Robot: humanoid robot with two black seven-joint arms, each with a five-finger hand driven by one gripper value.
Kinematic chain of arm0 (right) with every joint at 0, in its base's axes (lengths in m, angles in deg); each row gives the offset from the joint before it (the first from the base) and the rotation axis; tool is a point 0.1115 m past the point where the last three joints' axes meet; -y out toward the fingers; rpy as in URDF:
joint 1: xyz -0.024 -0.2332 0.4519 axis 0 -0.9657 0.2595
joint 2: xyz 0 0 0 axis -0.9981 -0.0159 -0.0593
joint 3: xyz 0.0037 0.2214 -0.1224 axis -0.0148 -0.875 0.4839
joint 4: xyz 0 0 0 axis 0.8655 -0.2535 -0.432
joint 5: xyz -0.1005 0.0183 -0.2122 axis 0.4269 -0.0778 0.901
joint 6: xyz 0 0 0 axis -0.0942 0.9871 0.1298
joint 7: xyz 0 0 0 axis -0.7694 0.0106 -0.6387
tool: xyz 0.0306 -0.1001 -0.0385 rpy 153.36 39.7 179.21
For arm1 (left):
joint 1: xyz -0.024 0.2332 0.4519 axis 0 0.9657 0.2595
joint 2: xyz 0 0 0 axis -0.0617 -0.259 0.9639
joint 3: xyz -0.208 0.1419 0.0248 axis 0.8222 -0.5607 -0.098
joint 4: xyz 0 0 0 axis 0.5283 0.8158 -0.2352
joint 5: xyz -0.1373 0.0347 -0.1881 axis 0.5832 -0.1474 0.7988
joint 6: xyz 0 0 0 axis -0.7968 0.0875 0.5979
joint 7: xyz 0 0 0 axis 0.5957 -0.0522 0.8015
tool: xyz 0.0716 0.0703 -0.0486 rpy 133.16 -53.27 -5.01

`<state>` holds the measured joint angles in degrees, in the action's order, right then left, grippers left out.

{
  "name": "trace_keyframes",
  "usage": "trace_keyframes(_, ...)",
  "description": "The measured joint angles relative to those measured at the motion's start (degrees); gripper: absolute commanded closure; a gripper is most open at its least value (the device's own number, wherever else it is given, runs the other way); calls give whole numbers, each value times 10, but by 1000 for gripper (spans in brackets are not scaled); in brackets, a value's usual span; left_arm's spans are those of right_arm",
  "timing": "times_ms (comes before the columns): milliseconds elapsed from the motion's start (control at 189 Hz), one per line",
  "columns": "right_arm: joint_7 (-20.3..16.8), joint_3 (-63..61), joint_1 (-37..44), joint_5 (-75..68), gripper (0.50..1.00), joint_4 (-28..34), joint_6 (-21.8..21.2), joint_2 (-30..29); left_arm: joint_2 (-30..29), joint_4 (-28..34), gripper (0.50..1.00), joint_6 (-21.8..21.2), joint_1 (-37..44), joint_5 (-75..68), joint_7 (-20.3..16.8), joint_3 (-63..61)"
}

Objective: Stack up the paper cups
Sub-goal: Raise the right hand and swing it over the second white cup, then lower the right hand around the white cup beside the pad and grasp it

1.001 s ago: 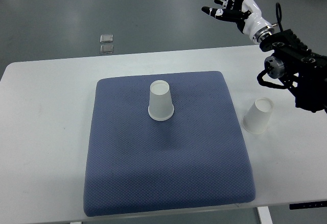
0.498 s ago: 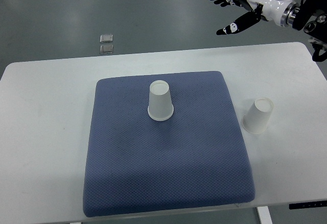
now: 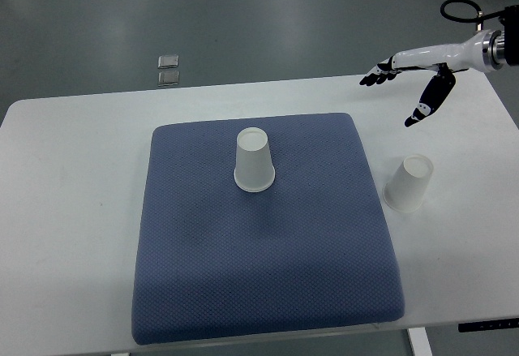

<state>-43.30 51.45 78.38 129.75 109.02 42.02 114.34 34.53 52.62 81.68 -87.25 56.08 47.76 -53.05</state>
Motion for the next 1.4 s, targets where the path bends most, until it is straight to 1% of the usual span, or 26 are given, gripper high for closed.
trace_keyframes(143, -1, 3, -13, 30, 591, 0, 4, 12, 0, 0, 500, 0, 0, 0, 0, 0)
trace_keyframes(445, 2, 32, -49, 40, 593, 3, 6, 29, 0, 0, 500, 0, 0, 0, 0, 0)
trace_keyframes(482, 2, 33, -53, 41, 593, 3, 11, 29, 0, 0, 500, 0, 0, 0, 0, 0)
trace_keyframes(630, 1, 34, -73, 44, 595, 3, 59, 25, 0, 0, 500, 0, 0, 0, 0, 0)
trace_keyframes(800, 0, 34, -94, 44, 595, 4, 90, 24, 0, 0, 500, 0, 0, 0, 0, 0)
trace_keyframes(1139, 3, 34, -108, 47, 599, 24, 100, 26, 0, 0, 500, 0, 0, 0, 0, 0)
trace_keyframes(1399, 0, 34, -121, 66, 603, 24, 125, 21, 0, 0, 500, 0, 0, 0, 0, 0)
